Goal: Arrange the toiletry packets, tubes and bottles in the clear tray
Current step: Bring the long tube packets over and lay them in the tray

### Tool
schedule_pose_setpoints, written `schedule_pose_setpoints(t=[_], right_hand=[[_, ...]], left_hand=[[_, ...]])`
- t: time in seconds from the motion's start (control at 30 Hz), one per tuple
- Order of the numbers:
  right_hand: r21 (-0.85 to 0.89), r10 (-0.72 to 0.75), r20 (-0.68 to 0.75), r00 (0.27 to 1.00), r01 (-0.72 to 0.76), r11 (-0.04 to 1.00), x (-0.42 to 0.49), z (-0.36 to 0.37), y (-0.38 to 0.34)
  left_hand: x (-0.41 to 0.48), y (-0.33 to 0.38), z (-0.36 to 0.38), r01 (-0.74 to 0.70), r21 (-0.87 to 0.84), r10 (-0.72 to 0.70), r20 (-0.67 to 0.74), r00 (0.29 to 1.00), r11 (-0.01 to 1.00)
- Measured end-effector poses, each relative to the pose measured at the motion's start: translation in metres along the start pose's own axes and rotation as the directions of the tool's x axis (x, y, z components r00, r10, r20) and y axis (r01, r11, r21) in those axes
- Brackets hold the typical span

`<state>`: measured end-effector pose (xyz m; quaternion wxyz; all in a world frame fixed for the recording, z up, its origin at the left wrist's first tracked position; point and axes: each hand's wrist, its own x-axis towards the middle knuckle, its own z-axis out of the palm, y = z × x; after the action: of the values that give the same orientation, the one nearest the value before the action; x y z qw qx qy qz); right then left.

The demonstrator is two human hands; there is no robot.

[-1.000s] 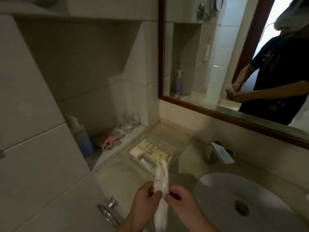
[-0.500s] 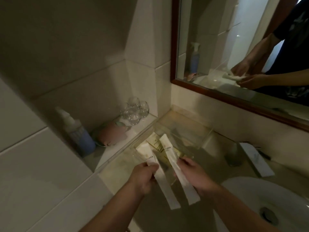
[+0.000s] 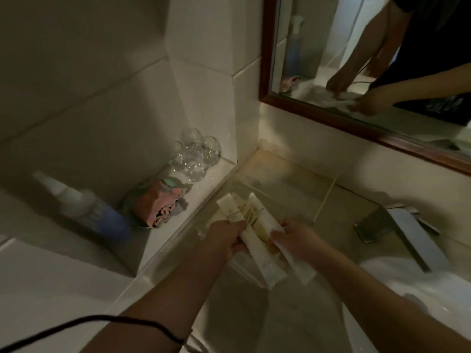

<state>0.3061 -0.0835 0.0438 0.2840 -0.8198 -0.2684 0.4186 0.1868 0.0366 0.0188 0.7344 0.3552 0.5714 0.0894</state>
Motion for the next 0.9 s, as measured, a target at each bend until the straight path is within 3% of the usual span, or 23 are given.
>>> schedule_pose_setpoints(t=[0.17, 0.27, 0.43, 0.57, 0.73, 0.9], right_hand=[[-0.301, 0.024, -0.010, 1.000, -0.026, 0.953, 0.029, 0.004, -0.013], [-0.385, 0.036, -0.027, 0.999, -0.043, 0.922, 0.045, 0.013, -0.014], [-0.378, 0.003, -0.110, 0.994, -0.045, 0.925, 0.052, 0.028, -0.017], [-0.456, -0.110, -0.101, 0.989, 0.053, 0.888, 0.053, 0.034, -0.013], [-0.519, -0.144, -0.103, 0.984, 0.070, 0.852, 0.060, 0.034, -0.008], [-0.546, -0.245, -0.133, 0.961, 0.135, 0.827, 0.062, 0.041, -0.004]], left_hand=[[0.034, 0.012, -0.006, 0.080, -0.019, -0.080, -0.021, 0.997, 0.997], [0.044, 0.020, -0.005, 0.134, 0.003, -0.134, -0.032, 0.990, 0.991], [0.062, 0.021, 0.004, 0.129, 0.029, -0.129, -0.004, 0.992, 0.991], [0.068, 0.020, 0.017, 0.115, 0.013, -0.115, -0.006, 0.993, 0.993], [0.072, 0.014, 0.029, 0.159, -0.009, -0.159, -0.009, 0.987, 0.987], [0.073, 0.012, 0.033, 0.116, 0.078, -0.114, -0.021, 0.993, 0.990]])
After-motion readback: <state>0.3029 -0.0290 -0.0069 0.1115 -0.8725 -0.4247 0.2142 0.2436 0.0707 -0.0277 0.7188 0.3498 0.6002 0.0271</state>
